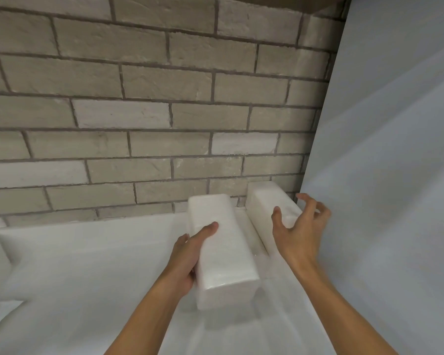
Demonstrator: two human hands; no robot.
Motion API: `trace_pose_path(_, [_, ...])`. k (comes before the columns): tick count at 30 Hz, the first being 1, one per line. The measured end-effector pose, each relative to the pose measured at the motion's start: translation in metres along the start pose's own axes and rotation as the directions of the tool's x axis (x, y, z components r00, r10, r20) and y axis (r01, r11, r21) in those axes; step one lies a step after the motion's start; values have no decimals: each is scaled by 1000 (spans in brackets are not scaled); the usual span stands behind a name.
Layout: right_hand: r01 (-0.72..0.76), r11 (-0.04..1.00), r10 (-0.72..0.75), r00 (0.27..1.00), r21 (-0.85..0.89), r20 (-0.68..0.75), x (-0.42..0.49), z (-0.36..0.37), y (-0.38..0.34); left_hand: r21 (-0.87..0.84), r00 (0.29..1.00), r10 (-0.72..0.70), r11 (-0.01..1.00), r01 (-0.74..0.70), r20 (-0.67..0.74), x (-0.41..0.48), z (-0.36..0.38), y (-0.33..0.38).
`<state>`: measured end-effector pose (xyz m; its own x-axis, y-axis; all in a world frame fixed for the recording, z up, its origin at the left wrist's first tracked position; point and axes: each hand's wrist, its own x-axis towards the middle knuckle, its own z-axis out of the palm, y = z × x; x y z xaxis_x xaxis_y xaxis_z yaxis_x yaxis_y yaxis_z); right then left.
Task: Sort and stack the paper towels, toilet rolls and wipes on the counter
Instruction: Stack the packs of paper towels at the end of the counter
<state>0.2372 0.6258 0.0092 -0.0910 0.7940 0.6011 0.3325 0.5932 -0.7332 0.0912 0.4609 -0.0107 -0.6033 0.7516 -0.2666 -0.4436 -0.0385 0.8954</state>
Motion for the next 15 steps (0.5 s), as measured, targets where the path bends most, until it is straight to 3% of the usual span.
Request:
trace_pose_path(3, [-104, 934, 18, 969, 342, 247, -26, -22, -19, 13, 1000, -2, 1000, 2, 14, 2, 6, 5])
trace_pose_path(6, [-244, 859, -33, 851, 450, 524, -58, -39, -22, -8, 999, -34, 999, 34, 36, 7, 14, 10])
trace_pose_path(8, [-304, 833, -68, 773, 462, 631, -74, -44, -16, -15, 997, -57, 998, 58, 53, 14, 18, 13])
trace_pose_path(11, [-289, 855, -75, 753, 431, 654, -85, -41, -3, -31, 997, -75, 997, 75, 25, 26, 26, 15])
trace_pose_path(15, [-223, 884, -22, 858, 412, 513, -79, -28, 5, -57, 996, -84, 995, 85, 14, 36, 40, 16])
